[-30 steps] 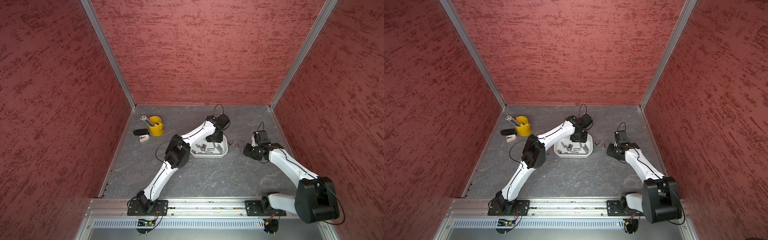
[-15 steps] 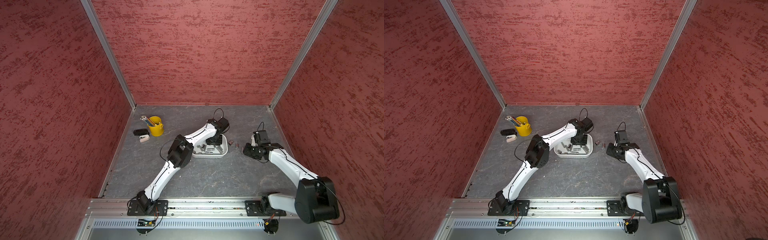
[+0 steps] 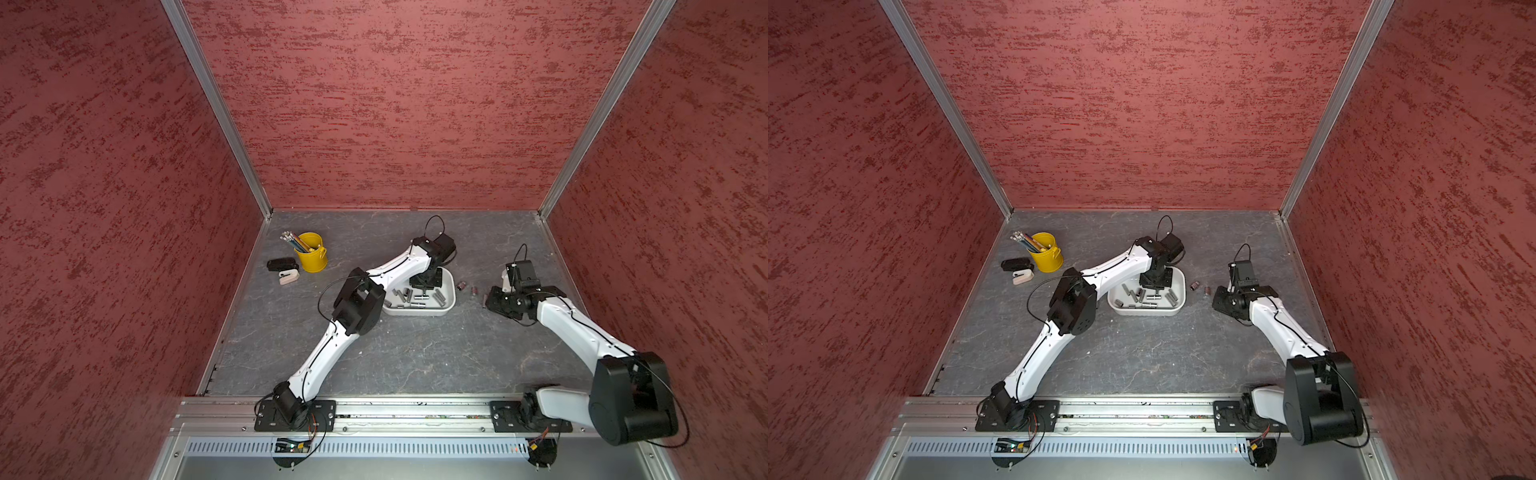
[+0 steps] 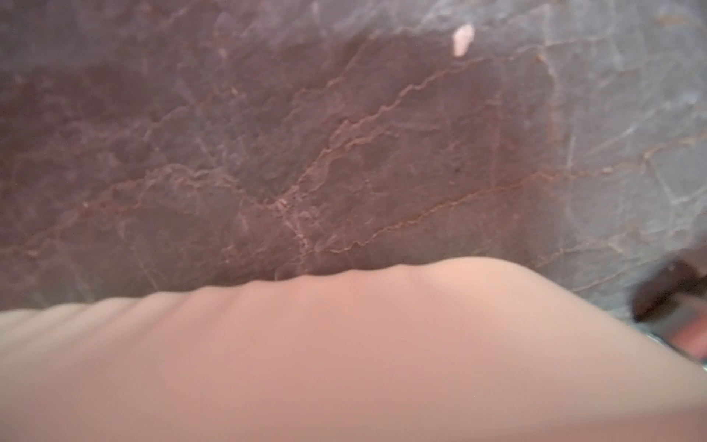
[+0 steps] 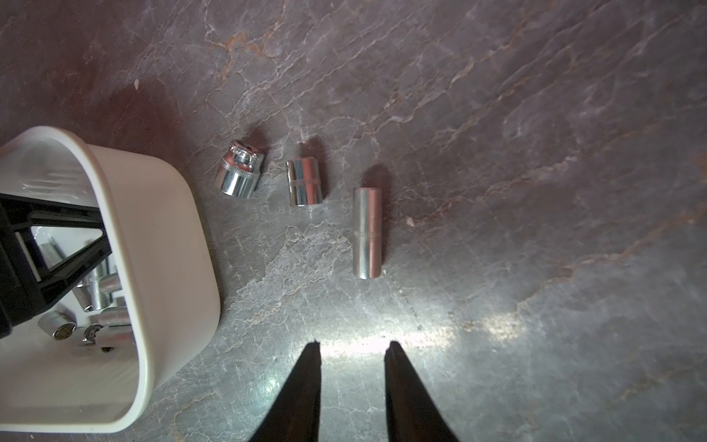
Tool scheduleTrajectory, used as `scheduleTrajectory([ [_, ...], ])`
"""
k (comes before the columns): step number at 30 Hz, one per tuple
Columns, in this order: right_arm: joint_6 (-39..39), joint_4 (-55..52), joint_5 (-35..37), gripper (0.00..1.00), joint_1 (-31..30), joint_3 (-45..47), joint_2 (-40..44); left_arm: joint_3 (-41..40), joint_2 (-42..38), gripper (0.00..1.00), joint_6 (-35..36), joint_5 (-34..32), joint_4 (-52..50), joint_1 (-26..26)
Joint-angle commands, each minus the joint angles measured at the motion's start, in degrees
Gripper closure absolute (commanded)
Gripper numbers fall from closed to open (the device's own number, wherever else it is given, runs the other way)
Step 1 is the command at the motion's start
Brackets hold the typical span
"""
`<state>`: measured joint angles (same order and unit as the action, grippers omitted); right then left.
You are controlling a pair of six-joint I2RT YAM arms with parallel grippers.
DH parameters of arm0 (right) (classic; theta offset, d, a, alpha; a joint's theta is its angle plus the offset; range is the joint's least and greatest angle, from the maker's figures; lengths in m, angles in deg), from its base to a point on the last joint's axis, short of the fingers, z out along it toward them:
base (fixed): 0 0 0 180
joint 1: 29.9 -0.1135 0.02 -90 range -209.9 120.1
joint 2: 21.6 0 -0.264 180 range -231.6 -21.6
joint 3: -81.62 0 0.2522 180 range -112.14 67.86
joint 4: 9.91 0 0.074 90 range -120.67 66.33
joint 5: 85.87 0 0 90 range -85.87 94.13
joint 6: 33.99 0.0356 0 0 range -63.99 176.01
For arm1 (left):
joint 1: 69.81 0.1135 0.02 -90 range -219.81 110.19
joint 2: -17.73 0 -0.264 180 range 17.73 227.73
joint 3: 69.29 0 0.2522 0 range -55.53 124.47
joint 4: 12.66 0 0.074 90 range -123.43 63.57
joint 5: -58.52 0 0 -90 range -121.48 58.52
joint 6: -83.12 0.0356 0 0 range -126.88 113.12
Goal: Take out the socket from the storage box
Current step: Pick up the socket head from the storage box.
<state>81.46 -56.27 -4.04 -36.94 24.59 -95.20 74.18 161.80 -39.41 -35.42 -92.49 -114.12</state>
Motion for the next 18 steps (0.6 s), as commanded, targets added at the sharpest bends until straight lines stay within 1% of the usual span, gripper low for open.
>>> scheduleTrajectory([
  [1,-0.6,1.2,-1.1,0.68,-0.4,0.0,-0.1,-1.3,-2.8,1.0,1.7,1.2,1.1,0.9],
  [6,-0.7,1.2,-1.0,0.68,-0.4,-0.3,0.0,-2.8,-9.1,1.0,3.0,3.0,1.0,1.2],
  [12,-0.8,1.1,-0.8,0.68,-0.4,-0.4,0.0,-8.7,-18.2,1.0,3.4,4.7,1.7,1.9],
  [15,-0.8,1.0,-0.8,0.68,-0.4,-0.4,-0.1,-13.4,-23.5,1.0,3.3,4.4,2.0,2.3],
  [18,-0.8,1.1,-0.6,0.68,-0.4,-0.3,-0.1,-21.8,-30.2,1.0,2.5,4.2,3.9,2.3],
])
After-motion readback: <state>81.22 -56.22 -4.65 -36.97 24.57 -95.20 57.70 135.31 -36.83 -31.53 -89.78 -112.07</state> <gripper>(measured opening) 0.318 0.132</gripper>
